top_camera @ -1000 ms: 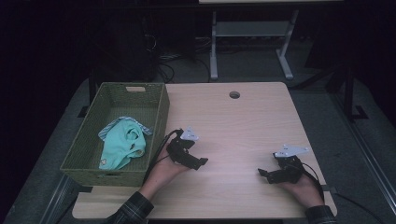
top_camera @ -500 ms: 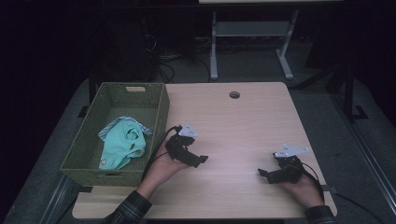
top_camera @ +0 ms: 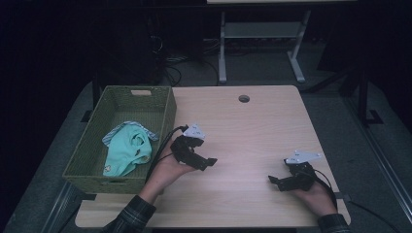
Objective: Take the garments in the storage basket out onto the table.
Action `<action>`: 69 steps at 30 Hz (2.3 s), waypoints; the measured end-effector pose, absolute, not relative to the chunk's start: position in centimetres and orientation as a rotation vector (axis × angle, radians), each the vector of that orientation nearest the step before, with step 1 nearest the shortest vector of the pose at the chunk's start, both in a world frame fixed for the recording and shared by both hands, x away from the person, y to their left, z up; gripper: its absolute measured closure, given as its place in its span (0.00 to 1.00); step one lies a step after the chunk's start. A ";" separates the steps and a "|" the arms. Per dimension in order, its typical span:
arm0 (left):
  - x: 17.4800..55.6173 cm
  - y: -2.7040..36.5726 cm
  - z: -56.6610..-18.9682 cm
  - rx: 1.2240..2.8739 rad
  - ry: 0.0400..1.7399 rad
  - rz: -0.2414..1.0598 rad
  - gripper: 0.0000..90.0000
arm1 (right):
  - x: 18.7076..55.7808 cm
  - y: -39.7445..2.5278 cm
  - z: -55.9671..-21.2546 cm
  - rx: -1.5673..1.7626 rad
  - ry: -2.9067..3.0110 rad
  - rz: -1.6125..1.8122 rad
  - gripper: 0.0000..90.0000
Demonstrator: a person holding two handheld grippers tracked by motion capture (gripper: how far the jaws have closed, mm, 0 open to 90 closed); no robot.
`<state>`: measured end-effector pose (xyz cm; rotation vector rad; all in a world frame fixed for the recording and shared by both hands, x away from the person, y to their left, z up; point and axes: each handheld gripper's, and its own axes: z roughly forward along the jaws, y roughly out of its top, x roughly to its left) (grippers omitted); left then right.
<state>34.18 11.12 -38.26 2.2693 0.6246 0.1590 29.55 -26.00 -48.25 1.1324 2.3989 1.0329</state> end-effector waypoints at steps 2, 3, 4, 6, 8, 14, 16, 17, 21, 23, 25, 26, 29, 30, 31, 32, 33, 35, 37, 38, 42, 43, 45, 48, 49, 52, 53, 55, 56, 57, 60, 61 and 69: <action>34.2 11.2 -38.2 2.267 0.621 0.151 0.15 | 29.6 -26.0 -48.3 1.132 2.400 1.033 0.09; 34.4 11.3 -38.1 2.273 0.614 0.155 0.15 | 29.5 -26.0 -48.3 1.129 2.401 1.034 0.09; 34.4 11.4 -38.1 2.267 0.621 0.145 0.15 | 29.5 -26.0 -48.3 1.129 2.401 1.034 0.09; 34.5 11.6 -38.1 2.263 0.625 0.137 0.15 | 29.6 -26.0 -48.3 1.130 2.401 1.034 0.09; 34.6 11.8 -38.0 2.256 0.633 0.133 0.15 | 29.6 -26.0 -48.3 1.129 2.401 1.034 0.09; 34.6 12.2 -37.3 2.253 0.625 0.152 0.15 | 29.6 -26.0 -48.2 1.131 2.401 1.036 0.09; 34.6 12.6 -37.1 2.242 0.630 0.159 0.15 | 29.6 -26.0 -48.3 1.131 2.401 1.036 0.09; 34.6 12.7 -36.9 2.238 0.641 0.156 0.16 | 29.6 -26.0 -48.2 1.129 2.401 1.035 0.09; 34.7 13.4 -36.6 2.231 0.646 0.167 0.15 | 29.5 -26.0 -48.3 1.129 2.401 1.034 0.09; 34.8 13.7 -36.4 2.213 0.655 0.160 0.16 | 29.6 -26.0 -48.3 1.128 2.401 1.034 0.09; 34.8 13.9 -36.2 2.207 0.649 0.167 0.16 | 29.5 -26.0 -48.3 1.129 2.401 1.034 0.09; 34.7 14.1 -36.0 2.215 0.647 0.172 0.16 | 29.6 -26.0 -48.3 1.129 2.401 1.034 0.09; 34.7 14.4 -35.8 2.213 0.649 0.179 0.16 | 29.6 -26.0 -48.3 1.129 2.401 1.034 0.09; 34.7 14.8 -35.6 2.209 0.658 0.185 0.16 | 29.6 -26.0 -48.3 1.129 2.401 1.034 0.09; 34.7 14.8 -35.6 2.209 0.658 0.185 0.16 | 29.6 -26.0 -48.3 1.129 2.401 1.034 0.09; 34.8 15.2 -35.5 2.210 0.667 0.191 0.16 | 29.6 -26.0 -48.3 1.120 2.400 1.036 0.09; 34.8 15.3 -35.4 2.203 0.674 0.192 0.16 | 29.6 -26.0 -48.3 1.121 2.401 1.035 0.09; 34.8 15.6 -35.4 2.207 0.675 0.197 0.16 | 29.6 -26.0 -48.3 1.121 2.401 1.035 0.09; 34.8 15.9 -35.2 2.203 0.682 0.199 0.16 | 29.6 -26.0 -48.3 1.122 2.401 1.036 0.09; 34.8 16.2 -35.1 2.206 0.677 0.208 0.16 | 29.6 -26.0 -48.3 1.123 2.401 1.036 0.09; 34.9 17.0 -34.9 2.204 0.686 0.214 0.16 | 29.6 -26.0 -48.3 1.122 2.401 1.036 0.09; 34.9 17.1 -34.9 2.198 0.697 0.214 0.16 | 29.6 -26.0 -48.3 1.122 2.401 1.035 0.09; 34.9 17.5 -34.8 2.199 0.700 0.217 0.18 | 29.6 -26.0 -48.3 1.122 2.401 1.036 0.09; 34.8 17.9 -34.7 2.196 0.701 0.237 0.18 | 29.6 -26.0 -48.3 1.122 2.401 1.035 0.09; 34.8 18.0 -34.6 2.193 0.708 0.239 0.18 | 29.6 -26.0 -48.3 1.122 2.401 1.035 0.09; 34.8 18.4 -34.4 2.195 0.707 0.247 0.18 | 29.6 -26.0 -48.3 1.122 2.401 1.036 0.09; 34.8 18.4 -34.4 2.195 0.707 0.247 0.18 | 29.6 -26.0 -48.3 1.122 2.401 1.036 0.09; 34.8 18.9 -34.3 2.193 0.717 0.257 0.18 | 29.6 -26.0 -48.3 1.122 2.401 1.035 0.09; 34.8 18.9 -34.3 2.193 0.717 0.257 0.18 | 29.6 -26.0 -48.3 1.122 2.401 1.035 0.09; 34.8 19.1 -34.2 2.186 0.728 0.258 0.18 | 29.6 -26.0 -48.3 1.120 2.401 1.035 0.09; 34.8 19.6 -34.1 2.178 0.740 0.263 0.18 | 29.6 -26.0 -48.3 1.122 2.401 1.035 0.09; 34.8 19.9 -34.1 2.184 0.745 0.273 0.18 | 29.6 -26.0 -48.3 1.122 2.401 1.035 0.09; 34.9 20.9 -34.0 2.182 0.774 0.295 0.19 | 29.6 -26.0 -48.3 1.123 2.401 1.035 0.09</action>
